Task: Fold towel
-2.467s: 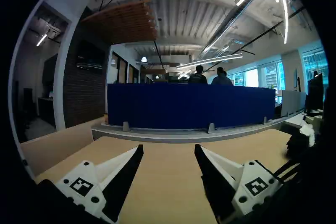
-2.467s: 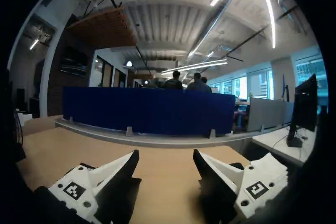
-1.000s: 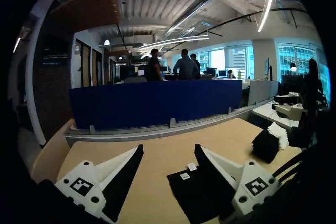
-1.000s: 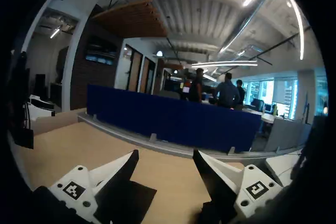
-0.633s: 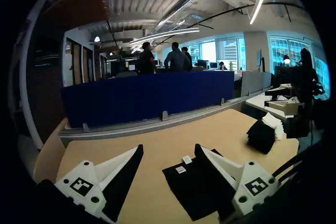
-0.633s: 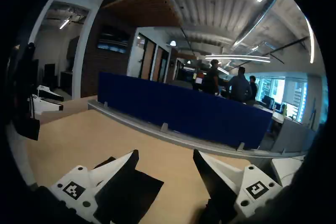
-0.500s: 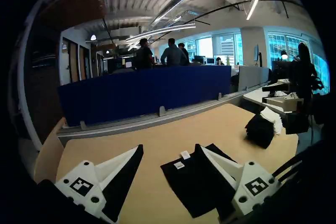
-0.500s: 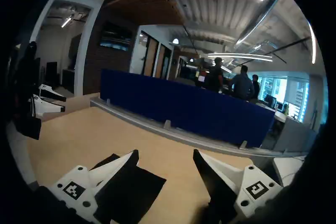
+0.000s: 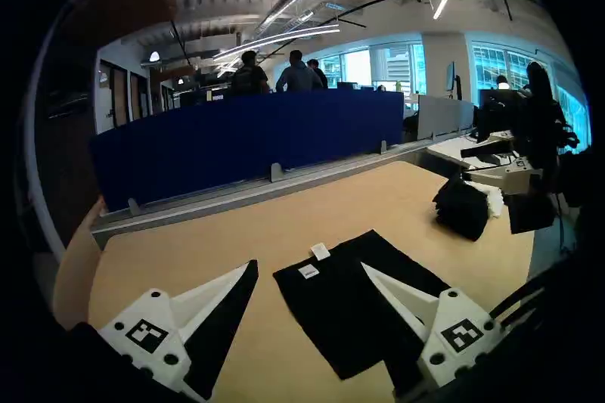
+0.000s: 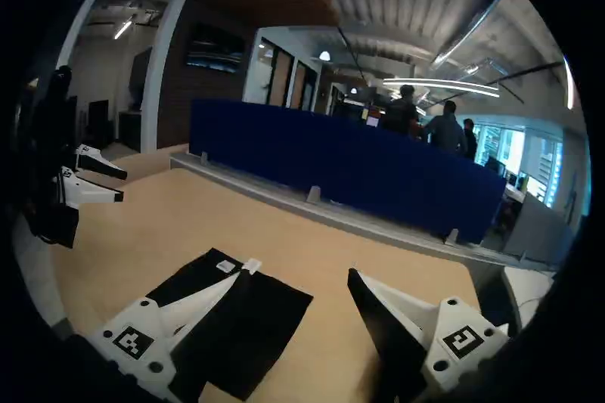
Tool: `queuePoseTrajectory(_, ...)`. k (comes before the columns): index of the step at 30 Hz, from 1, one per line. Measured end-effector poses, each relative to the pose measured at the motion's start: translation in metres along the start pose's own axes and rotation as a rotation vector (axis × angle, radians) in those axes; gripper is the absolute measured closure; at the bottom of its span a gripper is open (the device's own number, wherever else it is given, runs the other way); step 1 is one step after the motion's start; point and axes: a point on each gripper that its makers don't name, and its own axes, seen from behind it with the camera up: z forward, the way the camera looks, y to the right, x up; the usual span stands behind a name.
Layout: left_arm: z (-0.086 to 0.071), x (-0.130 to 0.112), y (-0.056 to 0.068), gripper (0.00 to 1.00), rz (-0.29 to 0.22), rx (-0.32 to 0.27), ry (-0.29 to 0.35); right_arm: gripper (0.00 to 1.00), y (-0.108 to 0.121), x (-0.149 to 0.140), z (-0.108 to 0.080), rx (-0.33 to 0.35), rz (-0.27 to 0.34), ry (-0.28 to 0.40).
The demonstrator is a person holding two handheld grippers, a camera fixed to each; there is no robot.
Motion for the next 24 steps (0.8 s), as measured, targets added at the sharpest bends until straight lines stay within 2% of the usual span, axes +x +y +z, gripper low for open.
queuePoseTrajectory(15, 0.013, -0.067, 0.011, 0.1, 0.023, -0.013, -0.091, 0.0, -0.025, -0.074, 0.013, 0.039, -0.001, -0.106)
queuePoseTrajectory(24, 0.022, -0.111, 0.03, 0.1, 0.035, -0.05, -0.166, 0.0, -0.037, -0.12, 0.019, 0.065, -0.011, -0.183)
